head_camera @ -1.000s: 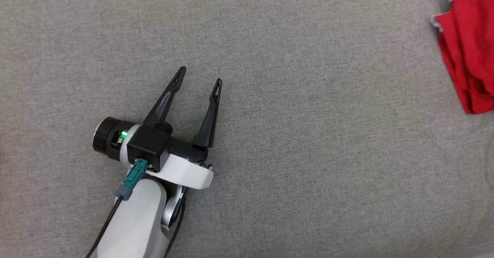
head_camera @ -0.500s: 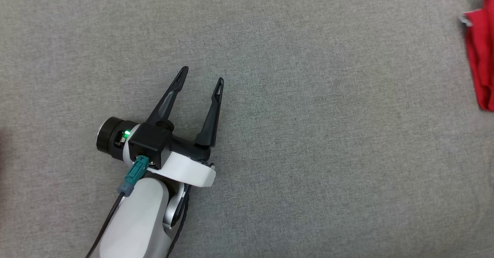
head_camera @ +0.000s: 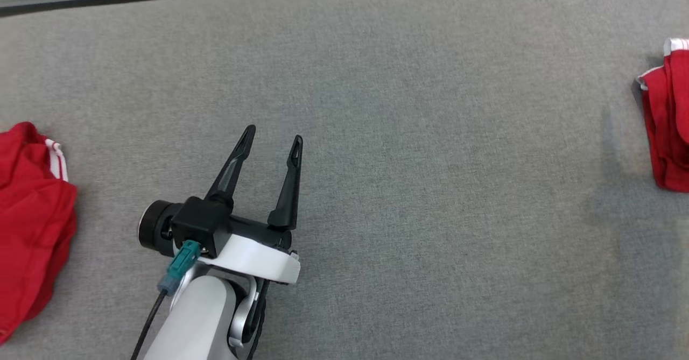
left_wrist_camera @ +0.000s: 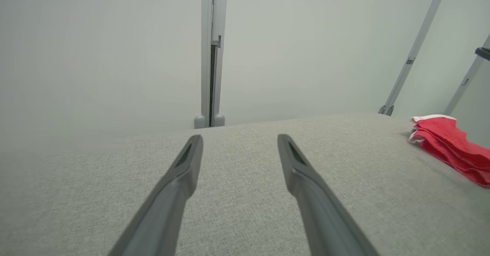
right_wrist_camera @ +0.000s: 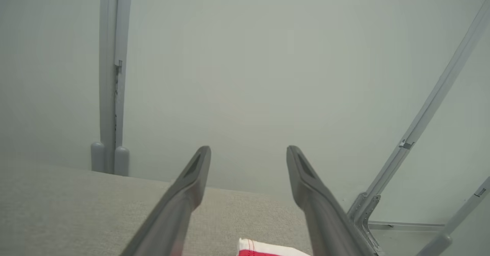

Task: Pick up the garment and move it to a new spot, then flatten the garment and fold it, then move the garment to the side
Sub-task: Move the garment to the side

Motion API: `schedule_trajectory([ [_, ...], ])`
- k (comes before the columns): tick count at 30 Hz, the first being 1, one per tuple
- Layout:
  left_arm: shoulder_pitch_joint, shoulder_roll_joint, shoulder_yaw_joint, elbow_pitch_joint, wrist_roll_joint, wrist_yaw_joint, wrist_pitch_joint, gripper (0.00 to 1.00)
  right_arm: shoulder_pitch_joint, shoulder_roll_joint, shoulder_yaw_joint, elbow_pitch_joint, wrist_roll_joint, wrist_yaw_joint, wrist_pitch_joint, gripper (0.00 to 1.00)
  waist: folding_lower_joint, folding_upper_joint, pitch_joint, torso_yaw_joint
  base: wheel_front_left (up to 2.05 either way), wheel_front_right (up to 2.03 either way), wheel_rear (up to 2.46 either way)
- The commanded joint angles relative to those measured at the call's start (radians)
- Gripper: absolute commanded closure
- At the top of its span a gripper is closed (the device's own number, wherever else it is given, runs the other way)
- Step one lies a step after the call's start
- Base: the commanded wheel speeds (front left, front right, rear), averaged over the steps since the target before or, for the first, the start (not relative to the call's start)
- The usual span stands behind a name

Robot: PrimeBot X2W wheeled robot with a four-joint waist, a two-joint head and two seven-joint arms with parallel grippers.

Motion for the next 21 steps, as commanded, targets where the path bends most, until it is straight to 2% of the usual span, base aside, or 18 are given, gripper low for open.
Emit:
schedule_trajectory([
  [1,0.016,0.004,0.003,-0.005,-0.010,0.009,0.000,0.00,0.033,0.020,0.010,-0.031,0.014,-0.002,-0.001,0.00,0.0000,0.0000,-0.058,0.043,0.00,0.00,0.00],
  [4,0.038,0.004,0.005,-0.009,-0.020,0.015,0.000,0.00,0.099,0.073,0.026,-0.107,0.047,-0.002,-0.001,0.00,0.0000,0.0000,-0.100,0.075,0.00,0.00,0.00],
  [7,0.063,0.004,0.014,-0.013,-0.028,0.018,0.000,0.00,0.174,0.161,0.008,-0.157,0.107,-0.001,-0.001,0.00,0.0000,0.0000,-0.136,0.103,0.00,0.00,0.00],
  [15,0.130,0.004,0.054,-0.023,-0.070,0.040,0.000,0.00,0.357,0.281,0.005,-0.273,0.056,-0.001,-0.001,0.00,0.0000,0.0000,-0.204,0.160,0.00,0.00,0.00],
  [21,0.174,0.004,0.080,-0.019,-0.059,0.027,0.000,0.00,0.460,0.345,-0.004,-0.315,-0.011,-0.001,-0.001,0.00,0.0000,0.0000,-0.237,0.175,0.00,0.00,0.00],
])
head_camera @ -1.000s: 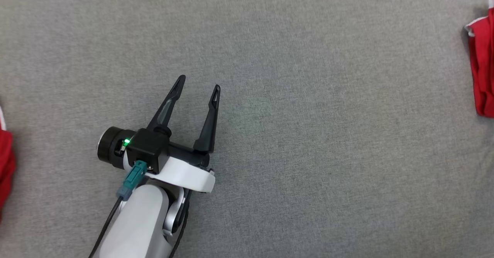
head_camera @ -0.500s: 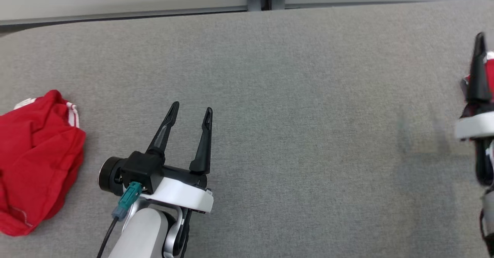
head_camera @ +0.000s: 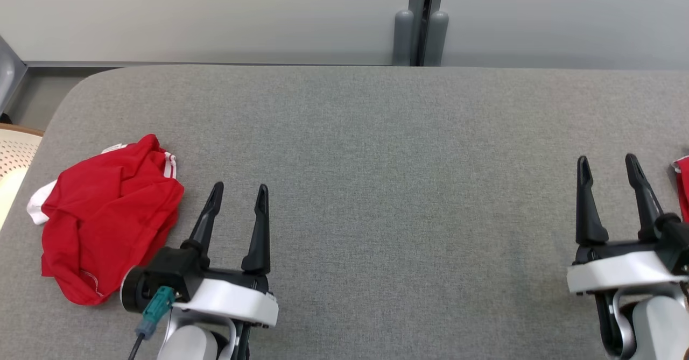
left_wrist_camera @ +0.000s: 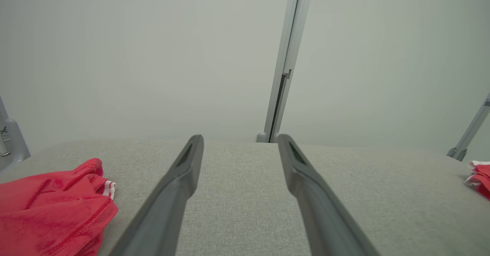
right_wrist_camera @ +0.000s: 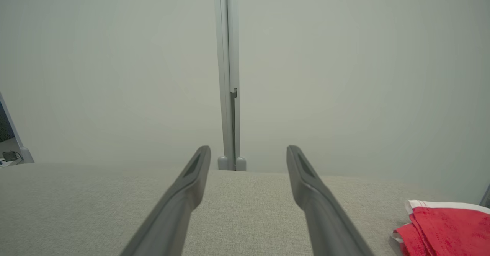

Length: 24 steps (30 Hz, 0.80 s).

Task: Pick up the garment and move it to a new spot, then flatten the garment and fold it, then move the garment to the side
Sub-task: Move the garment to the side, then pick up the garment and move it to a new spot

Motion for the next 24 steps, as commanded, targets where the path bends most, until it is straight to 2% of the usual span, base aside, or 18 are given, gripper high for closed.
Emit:
schedule_trajectory([
  [1,0.020,0.003,0.004,0.004,0.006,-0.004,0.000,0.00,0.026,0.011,-0.012,-0.007,-0.011,0.000,-0.001,0.00,0.0000,0.0000,-0.013,0.006,0.00,0.00,0.00],
  [8,0.049,0.003,0.005,-0.004,-0.020,-0.001,0.000,0.00,0.087,0.052,-0.051,0.005,-0.068,0.000,-0.001,0.00,0.0000,0.0000,-0.026,0.004,0.00,0.00,0.00],
  [24,0.056,0.004,0.005,-0.003,-0.029,-0.006,0.000,0.00,0.089,0.064,-0.054,0.015,-0.060,0.000,-0.001,0.00,0.0000,0.0000,-0.032,-0.007,0.00,0.00,0.00],
])
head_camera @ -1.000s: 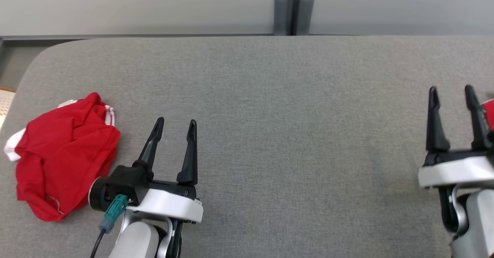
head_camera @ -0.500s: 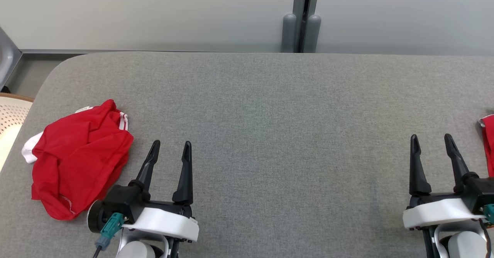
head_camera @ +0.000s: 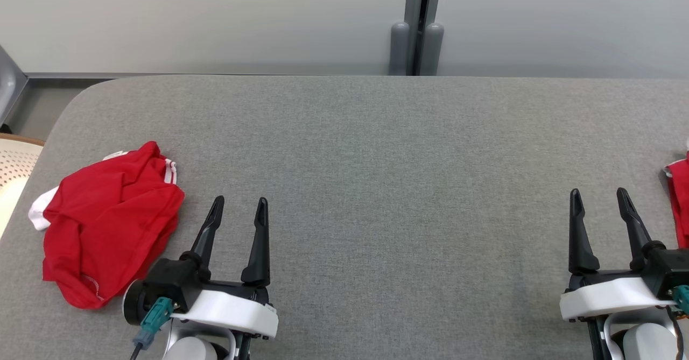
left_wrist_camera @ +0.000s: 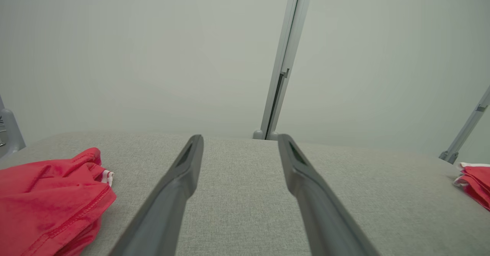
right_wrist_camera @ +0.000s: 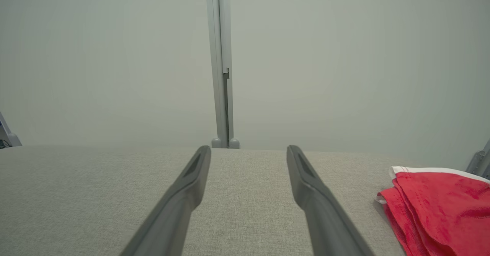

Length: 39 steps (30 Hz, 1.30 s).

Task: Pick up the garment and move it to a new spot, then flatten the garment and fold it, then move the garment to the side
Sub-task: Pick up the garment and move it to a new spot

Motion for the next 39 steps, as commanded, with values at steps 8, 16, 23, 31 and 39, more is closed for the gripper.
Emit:
schedule_trajectory([
  [8,-0.009,0.004,-0.004,-0.004,-0.005,0.002,0.000,0.00,0.010,0.000,0.026,0.004,0.014,0.000,-0.001,0.00,0.0000,-0.0001,0.006,0.062,0.00,0.00,0.00],
  [16,0.019,0.004,0.028,-0.020,-0.007,0.009,0.000,0.00,-0.001,-0.001,0.110,0.020,0.018,0.000,-0.001,0.00,0.0000,-0.0001,0.013,0.204,0.00,0.00,0.00],
  [23,0.032,0.004,0.048,-0.030,-0.012,0.010,0.000,0.00,0.001,-0.005,0.165,0.039,0.023,0.000,-0.001,0.00,0.0000,-0.0001,0.005,0.327,0.00,0.00,0.00],
  [31,0.058,0.004,0.081,-0.043,-0.004,0.016,0.000,0.00,-0.007,-0.006,0.219,0.064,0.036,0.000,-0.001,0.00,0.0000,-0.0001,0.003,0.414,0.00,0.00,0.00],
  [39,0.081,0.004,0.105,-0.069,-0.017,0.026,0.000,0.00,-0.055,-0.011,0.282,0.106,0.055,0.000,-0.001,0.00,0.0000,-0.0001,0.019,0.423,0.00,0.00,0.00],
])
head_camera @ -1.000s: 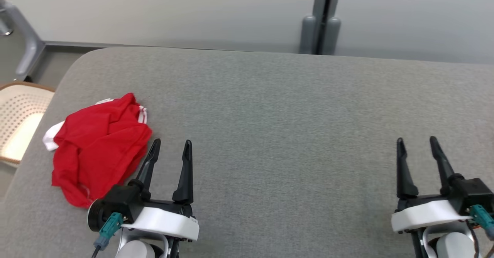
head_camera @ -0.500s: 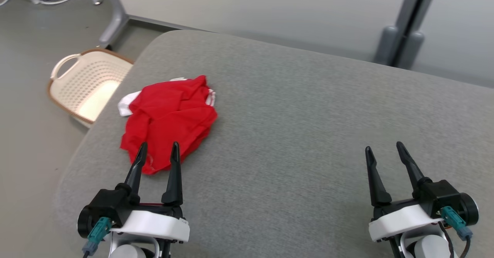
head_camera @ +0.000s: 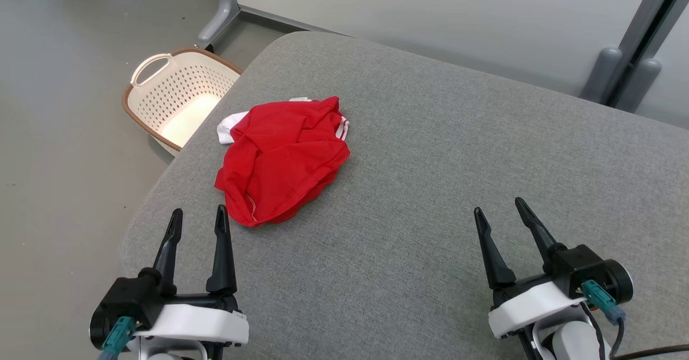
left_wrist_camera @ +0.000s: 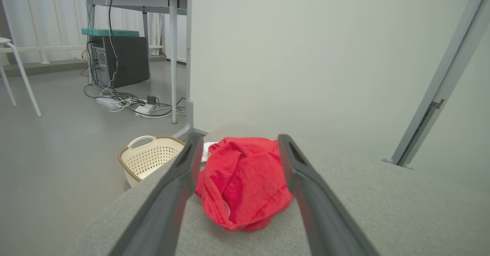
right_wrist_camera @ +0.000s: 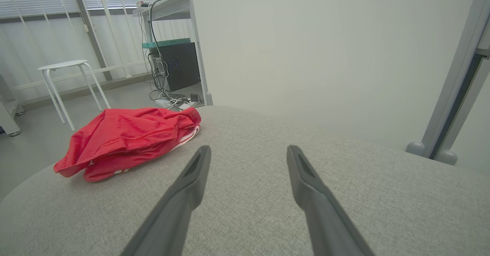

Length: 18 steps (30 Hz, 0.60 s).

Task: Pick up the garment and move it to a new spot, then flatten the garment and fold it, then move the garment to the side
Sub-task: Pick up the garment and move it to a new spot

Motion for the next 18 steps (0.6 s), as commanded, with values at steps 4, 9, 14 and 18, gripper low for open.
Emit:
schedule_trajectory([
  [4,0.012,0.003,0.004,-0.007,-0.006,0.010,0.000,0.00,-0.021,-0.015,0.011,0.013,0.017,0.000,-0.001,0.00,0.0000,0.0000,0.001,0.000,0.00,0.00,0.00],
  [9,0.005,0.003,0.007,-0.002,-0.004,0.008,0.000,0.00,-0.015,-0.017,0.001,0.017,0.022,0.000,-0.001,0.00,0.0000,0.0000,-0.003,-0.003,0.00,0.00,0.00],
  [14,-0.015,0.003,0.012,0.020,-0.008,-0.014,0.000,0.00,0.003,-0.015,-0.024,-0.001,0.015,0.000,-0.001,0.00,0.0000,0.0000,0.000,-0.006,0.00,0.00,0.00],
  [18,-0.042,0.003,0.028,0.040,-0.004,-0.033,0.000,0.00,0.020,-0.018,-0.049,-0.019,0.003,0.000,-0.001,0.00,0.0000,0.0000,0.018,-0.006,0.00,0.00,0.00],
])
